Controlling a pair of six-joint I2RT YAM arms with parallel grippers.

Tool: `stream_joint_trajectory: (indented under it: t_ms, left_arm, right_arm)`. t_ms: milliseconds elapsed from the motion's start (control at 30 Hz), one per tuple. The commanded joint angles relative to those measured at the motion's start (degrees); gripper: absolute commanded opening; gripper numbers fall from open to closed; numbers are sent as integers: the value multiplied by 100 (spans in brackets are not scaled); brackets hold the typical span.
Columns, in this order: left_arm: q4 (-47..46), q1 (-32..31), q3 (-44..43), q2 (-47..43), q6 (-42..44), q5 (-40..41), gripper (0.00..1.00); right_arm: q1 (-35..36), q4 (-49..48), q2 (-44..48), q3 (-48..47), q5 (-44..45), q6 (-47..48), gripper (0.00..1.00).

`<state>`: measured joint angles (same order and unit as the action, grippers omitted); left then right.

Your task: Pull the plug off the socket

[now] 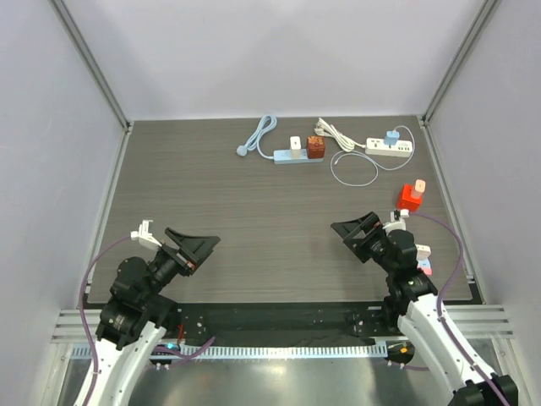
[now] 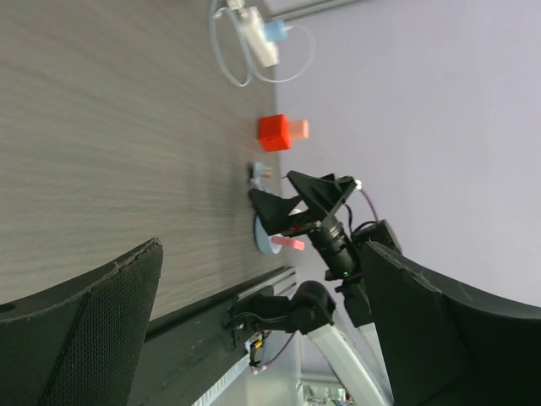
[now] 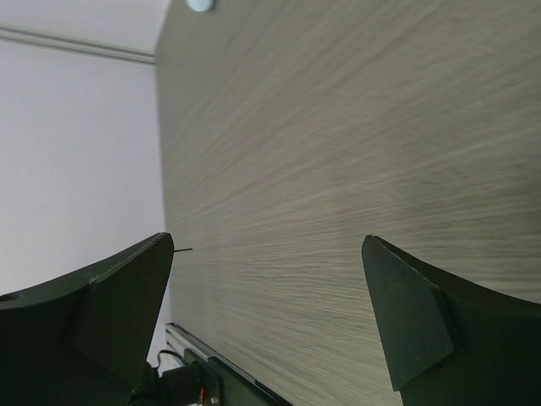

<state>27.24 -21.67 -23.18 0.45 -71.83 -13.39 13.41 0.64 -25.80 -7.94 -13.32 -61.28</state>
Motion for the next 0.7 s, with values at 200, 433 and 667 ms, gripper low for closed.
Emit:
stream_joint_trajectory:
  t_ms: [200, 433, 667]
  left_arm:
    - [-150, 5, 656, -308, -58, -420, 100]
    - [-358, 5, 911, -273, -542, -340, 100]
    - [8, 5, 1017, -291, -569, -226, 100]
  right_arm:
    - [21, 375, -654, -541, 462, 335, 100]
    - [21, 289, -681, -551, 892, 327, 100]
    - [21, -1223, -1364, -541, 1129, 818, 100]
